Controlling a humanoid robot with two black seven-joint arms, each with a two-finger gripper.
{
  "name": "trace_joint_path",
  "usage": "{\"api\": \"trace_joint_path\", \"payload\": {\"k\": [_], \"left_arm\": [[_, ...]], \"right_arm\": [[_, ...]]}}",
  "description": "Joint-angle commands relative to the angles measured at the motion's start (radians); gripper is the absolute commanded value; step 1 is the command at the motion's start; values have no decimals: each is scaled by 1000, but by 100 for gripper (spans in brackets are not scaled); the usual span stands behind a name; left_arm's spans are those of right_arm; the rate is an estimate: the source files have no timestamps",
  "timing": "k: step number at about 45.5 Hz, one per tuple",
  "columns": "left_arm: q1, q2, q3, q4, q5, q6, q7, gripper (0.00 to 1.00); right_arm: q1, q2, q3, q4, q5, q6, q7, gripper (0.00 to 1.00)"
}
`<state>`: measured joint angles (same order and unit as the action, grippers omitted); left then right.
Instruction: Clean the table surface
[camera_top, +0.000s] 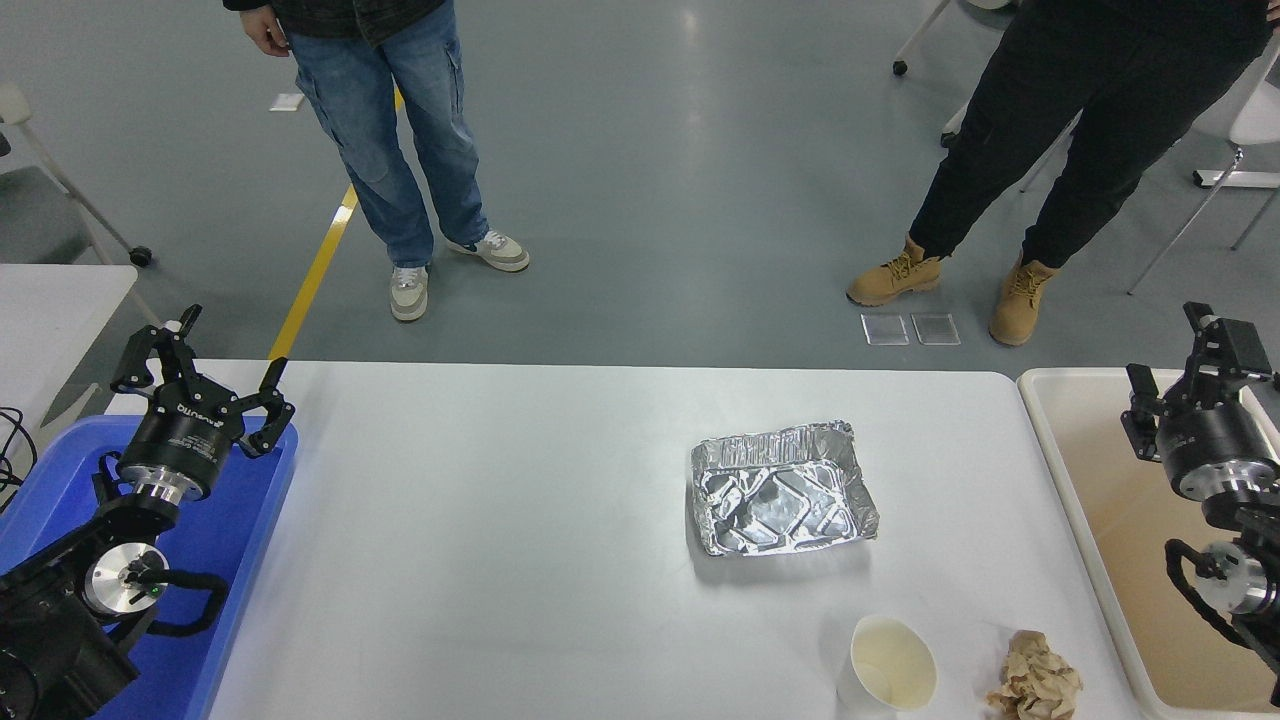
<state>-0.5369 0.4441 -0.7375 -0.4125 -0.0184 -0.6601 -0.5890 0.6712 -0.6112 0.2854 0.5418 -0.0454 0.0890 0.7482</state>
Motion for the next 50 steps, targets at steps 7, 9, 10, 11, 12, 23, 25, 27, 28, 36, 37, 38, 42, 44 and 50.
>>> {"api": "trace_joint_path", "payload": {"k": [7, 9, 10, 11, 12, 23, 25, 27, 28, 36, 37, 38, 42, 44, 50], "left_arm": [[0, -1, 0, 0, 0, 0, 0, 100], [0, 1, 1, 0, 0, 0, 0, 100], [0, 1, 0, 0, 0, 0, 0, 100], [0, 1, 0, 0, 0, -1, 0, 100], [0, -1, 1, 0, 0, 0, 0, 100], [0, 1, 0, 0, 0, -1, 0, 100], [0, -1, 0, 0, 0, 0, 0, 100], [0, 1, 0, 0, 0, 0, 0, 100], [0, -1, 1, 0, 0, 0, 0, 100], [0, 1, 0, 0, 0, 0, 0, 100], [0, 1, 0, 0, 0, 0, 0, 100], [0, -1, 0, 0, 0, 0, 0, 100], [0, -1, 0, 0, 0, 0, 0, 100], [0, 1, 0, 1, 0, 0, 0, 100], [0, -1, 0, 0, 0, 0, 0, 100]], "right_arm": [[283, -196, -445, 35, -201, 67, -10, 98], [318, -200, -483, 35, -260, 69, -24, 98], [338, -200, -501, 35, -290, 71, -35, 98], [359, -200, -520, 33, -324, 75, -47, 98], [382, -200, -540, 30, -356, 81, -59, 98], [628, -213, -736, 29, -609, 204, -119, 98], [672, -209, -776, 32, -643, 219, -119, 98], [714, -205, -820, 37, -671, 235, -119, 98], [734, -202, -844, 38, -686, 244, -119, 98], [866, -163, -1014, 86, -826, 305, -107, 98], [876, -162, -1031, 101, -850, 307, -104, 98], [889, -162, -1046, 121, -879, 307, -101, 98], [955, -165, -1092, 246, -1019, 307, -92, 98], [973, -167, -1092, 299, -1054, 307, -92, 98], [1005, -167, -1092, 432, -1126, 307, -92, 98]]}}
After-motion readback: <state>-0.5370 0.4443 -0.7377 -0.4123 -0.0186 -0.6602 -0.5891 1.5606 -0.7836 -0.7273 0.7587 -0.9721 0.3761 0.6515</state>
